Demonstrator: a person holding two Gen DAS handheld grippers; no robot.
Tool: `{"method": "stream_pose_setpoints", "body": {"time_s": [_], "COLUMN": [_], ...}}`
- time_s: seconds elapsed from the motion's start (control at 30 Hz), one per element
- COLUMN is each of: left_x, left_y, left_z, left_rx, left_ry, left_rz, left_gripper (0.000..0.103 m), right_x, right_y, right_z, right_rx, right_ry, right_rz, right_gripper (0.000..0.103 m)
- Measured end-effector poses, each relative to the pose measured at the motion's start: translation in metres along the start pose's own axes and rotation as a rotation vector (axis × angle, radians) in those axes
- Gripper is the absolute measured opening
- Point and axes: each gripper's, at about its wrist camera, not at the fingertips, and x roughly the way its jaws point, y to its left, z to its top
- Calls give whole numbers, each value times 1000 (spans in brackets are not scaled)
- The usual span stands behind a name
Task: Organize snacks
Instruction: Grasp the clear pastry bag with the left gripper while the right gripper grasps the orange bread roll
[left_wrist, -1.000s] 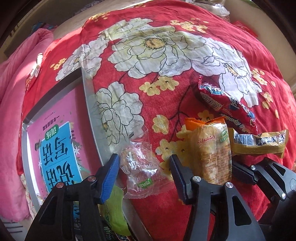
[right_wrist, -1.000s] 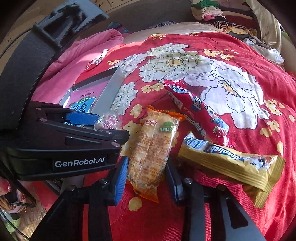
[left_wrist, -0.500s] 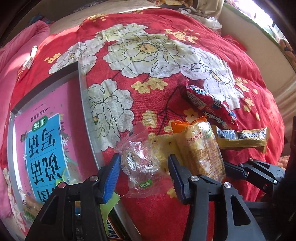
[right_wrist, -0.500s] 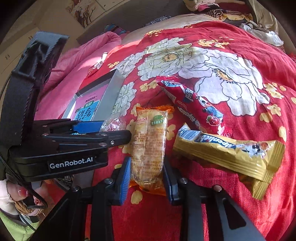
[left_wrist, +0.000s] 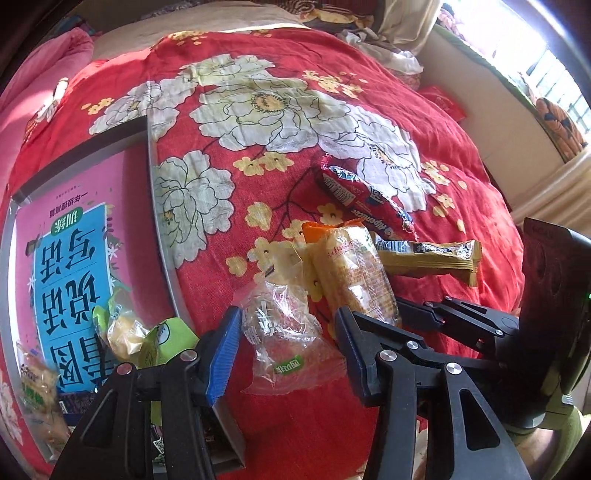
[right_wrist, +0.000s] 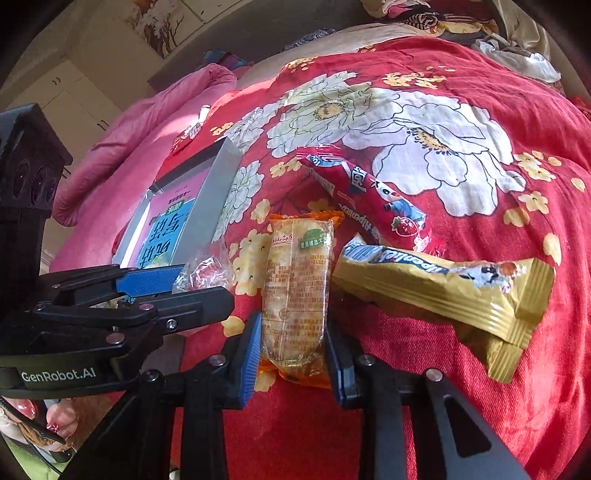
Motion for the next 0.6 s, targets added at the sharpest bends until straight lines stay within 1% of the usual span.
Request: {"method": "stream_pose_setpoints", "body": {"time_s": [0.13,0.2,0.27,0.37,0.43,0.53,0.6], "left_x": [-2,1,7,14,19,28,33], "left_y": [5,5,4,0,-1,4,5], "left_z": [-2,-5,-6,-8,-8,-6,-6], "left_rx": [-16,-19,-17,-4,-1,-26,-27], "left_ry": [3,14,28,44,53,75,77], "left_rz": [-3,-2,14,48,69,73,81], "left_gripper": [52,52,52,52,50,49,45], "right_x": [-6,-8,-8,-5,-2,4,7], "right_y": [-3,-2,-1,5,6,3,4], "right_z": [0,-1,-3,-4,-5,-4,-3], "right_rx": [29,20,12,-40,-59,-61,-74], "right_ry": [-16,-16,-9,2,12,26,27], "right_rz": [39,16,-7,-61,-87,-92,-98], "right_gripper": [32,32,32,32,32,32,32]}}
